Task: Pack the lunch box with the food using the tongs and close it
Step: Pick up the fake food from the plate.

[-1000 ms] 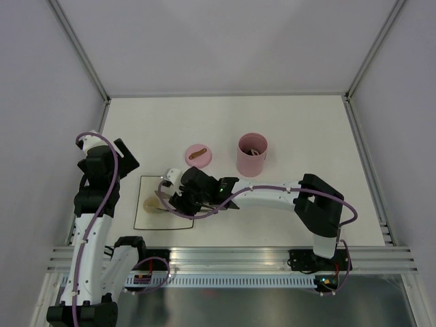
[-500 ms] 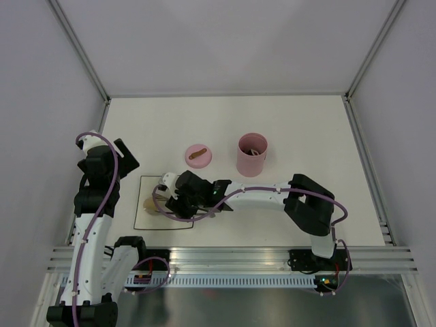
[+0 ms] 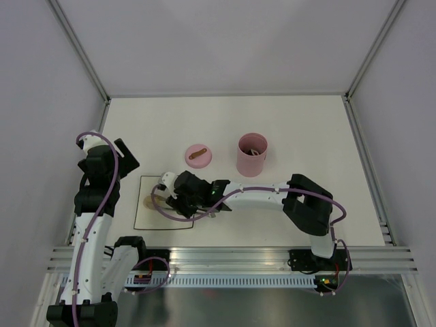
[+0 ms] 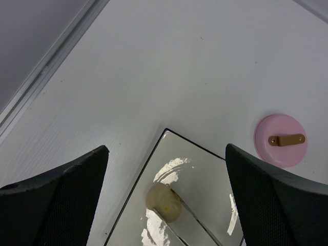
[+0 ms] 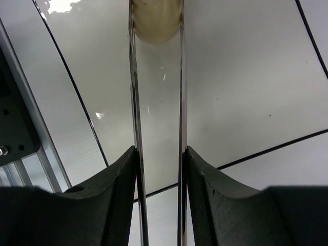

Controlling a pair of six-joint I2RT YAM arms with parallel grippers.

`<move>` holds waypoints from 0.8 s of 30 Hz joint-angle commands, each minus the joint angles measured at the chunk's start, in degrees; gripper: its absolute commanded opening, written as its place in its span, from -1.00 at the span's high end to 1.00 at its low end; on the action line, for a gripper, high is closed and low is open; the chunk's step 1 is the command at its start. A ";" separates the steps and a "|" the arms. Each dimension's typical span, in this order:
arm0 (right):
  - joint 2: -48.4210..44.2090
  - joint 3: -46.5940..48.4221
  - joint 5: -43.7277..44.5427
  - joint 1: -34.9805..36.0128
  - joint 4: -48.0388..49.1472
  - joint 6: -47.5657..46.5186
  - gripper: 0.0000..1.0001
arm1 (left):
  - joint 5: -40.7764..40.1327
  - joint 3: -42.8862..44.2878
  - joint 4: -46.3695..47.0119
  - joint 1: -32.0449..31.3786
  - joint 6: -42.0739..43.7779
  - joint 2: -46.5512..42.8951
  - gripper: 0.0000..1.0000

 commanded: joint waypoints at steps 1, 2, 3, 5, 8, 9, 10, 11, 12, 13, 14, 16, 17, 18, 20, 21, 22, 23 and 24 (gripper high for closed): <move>-4.68 1.33 4.33 0.27 0.11 0.94 0.52 | -0.33 0.02 0.89 0.19 1.19 -0.02 -0.99; -5.65 0.89 4.61 0.27 -0.24 1.39 0.54 | -0.51 0.02 0.80 0.11 1.10 -0.02 -0.99; -7.66 -0.25 4.61 -0.17 -0.24 1.74 0.57 | -0.59 0.02 0.71 0.11 1.10 0.06 -0.99; -9.87 -2.01 3.82 -1.14 0.20 3.32 0.63 | -0.59 0.19 0.80 0.11 1.01 0.24 -0.99; -15.14 -5.44 1.72 -5.08 -0.32 5.16 0.67 | -0.60 0.19 0.71 0.19 0.92 0.41 -0.99; -18.11 -6.75 1.45 -7.44 -0.59 5.43 0.67 | -0.60 0.19 0.71 0.11 0.92 0.59 -0.99; -19.79 -7.46 1.45 -8.86 -1.20 5.61 0.68 | -0.51 0.54 0.71 0.19 0.92 1.03 -0.99; -21.46 -8.68 1.36 -11.66 -1.55 6.30 0.68 | 0.19 0.54 0.71 0.11 0.92 1.20 -0.99; -24.70 -9.22 1.27 -13.17 -1.91 6.66 0.69 | 0.72 0.72 0.63 0.11 0.66 1.47 -0.99; -26.21 -9.66 1.36 -14.83 -3.13 7.10 0.69 | 1.51 1.15 0.71 0.19 0.48 2.08 -0.99; -27.62 -10.10 2.05 -18.16 -3.92 7.28 0.70 | 3.52 1.33 0.80 0.28 0.22 2.43 -0.99; -31.40 -9.84 4.07 -22.47 -7.60 6.93 0.73 | 6.07 1.95 0.97 0.11 -0.48 3.66 -0.99; -32.37 -9.75 6.17 -23.89 -8.84 6.67 0.74 | 6.95 2.12 1.06 0.11 -0.66 4.19 -0.99; -34.38 -9.66 6.97 -25.30 -9.98 6.40 0.74 | 7.75 2.30 1.15 0.02 -0.75 4.63 -0.99; -36.33 -9.49 8.91 -29.85 -13.32 6.66 0.75 | 10.29 2.91 1.33 -0.16 -0.92 5.94 -0.99; -38.16 -9.49 9.70 -31.45 -14.38 7.27 0.76 | 11.09 3.00 1.33 -0.33 -1.01 6.21 -0.98; -39.05 -9.57 9.62 -33.29 -15.96 7.80 0.77 | 12.66 3.44 1.41 -0.51 -1.19 6.74 -0.98; -40.89 -9.92 9.44 -36.96 -16.67 8.15 0.77 | 13.29 3.53 1.50 -0.51 -1.45 7.09 -0.98; -41.69 -10.19 8.75 -38.65 -17.37 8.77 0.78 | 13.81 3.70 1.68 -2.42 -2.06 7.36 -0.99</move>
